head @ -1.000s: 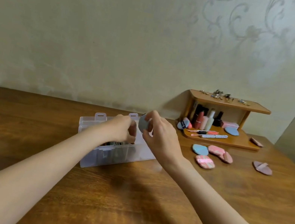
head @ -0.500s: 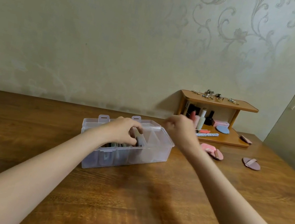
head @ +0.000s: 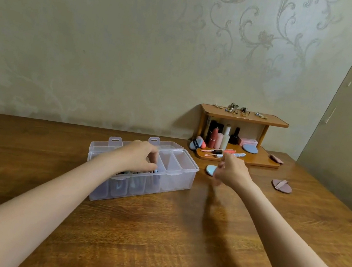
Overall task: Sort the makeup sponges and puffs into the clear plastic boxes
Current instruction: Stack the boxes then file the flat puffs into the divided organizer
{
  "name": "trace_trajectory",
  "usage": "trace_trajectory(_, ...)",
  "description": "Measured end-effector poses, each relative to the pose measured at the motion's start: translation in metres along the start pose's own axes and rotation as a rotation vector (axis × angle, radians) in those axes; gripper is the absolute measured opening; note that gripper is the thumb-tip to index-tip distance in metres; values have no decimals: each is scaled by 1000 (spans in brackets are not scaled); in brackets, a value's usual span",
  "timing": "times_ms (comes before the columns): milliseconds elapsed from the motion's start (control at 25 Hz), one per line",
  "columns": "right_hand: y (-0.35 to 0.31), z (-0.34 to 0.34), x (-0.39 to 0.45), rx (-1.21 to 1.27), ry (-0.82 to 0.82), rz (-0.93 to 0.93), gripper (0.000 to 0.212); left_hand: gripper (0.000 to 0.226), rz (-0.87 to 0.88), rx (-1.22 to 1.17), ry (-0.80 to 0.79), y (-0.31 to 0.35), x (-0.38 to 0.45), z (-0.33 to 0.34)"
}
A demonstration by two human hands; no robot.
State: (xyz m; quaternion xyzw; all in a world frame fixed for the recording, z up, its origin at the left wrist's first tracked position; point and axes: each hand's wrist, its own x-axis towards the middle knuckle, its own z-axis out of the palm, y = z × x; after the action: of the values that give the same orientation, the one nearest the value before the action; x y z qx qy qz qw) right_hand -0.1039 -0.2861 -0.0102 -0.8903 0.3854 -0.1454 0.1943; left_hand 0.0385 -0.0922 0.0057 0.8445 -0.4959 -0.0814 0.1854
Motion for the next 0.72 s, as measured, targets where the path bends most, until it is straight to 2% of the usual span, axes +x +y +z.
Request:
trace_trajectory(80, -20, -10, -6, 212, 159, -156, 30, 8, 6, 13, 6, 0, 1, 0)
trace_trajectory(160, -45, -13, -17, 263, 269, -345, 22, 16, -6, -1, 12, 2, 2, 1)
trace_trajectory(320, -78, 20, -33, 109, 172, -555, 13, 23, -21, 5, 92, 4, 0, -2)
trace_trajectory(400, -80, 35, -32, 26, 127, -568, 12, 25, 16, 17, 161, 4, -2, -8)
trace_trajectory(480, -81, 41, -29, 43, 109, -521, 12, 29, 64, 9, 158, 7, -3, -12)
trace_trajectory(640, -86, 29, -26, 64, -43, -474, 21, 32, 78, -36, -9, 14, 4, -11)
trace_trajectory(720, -78, 12, -20, 147, -89, -429, 22, 28, 108, 37, -88, 17, 9, -10)
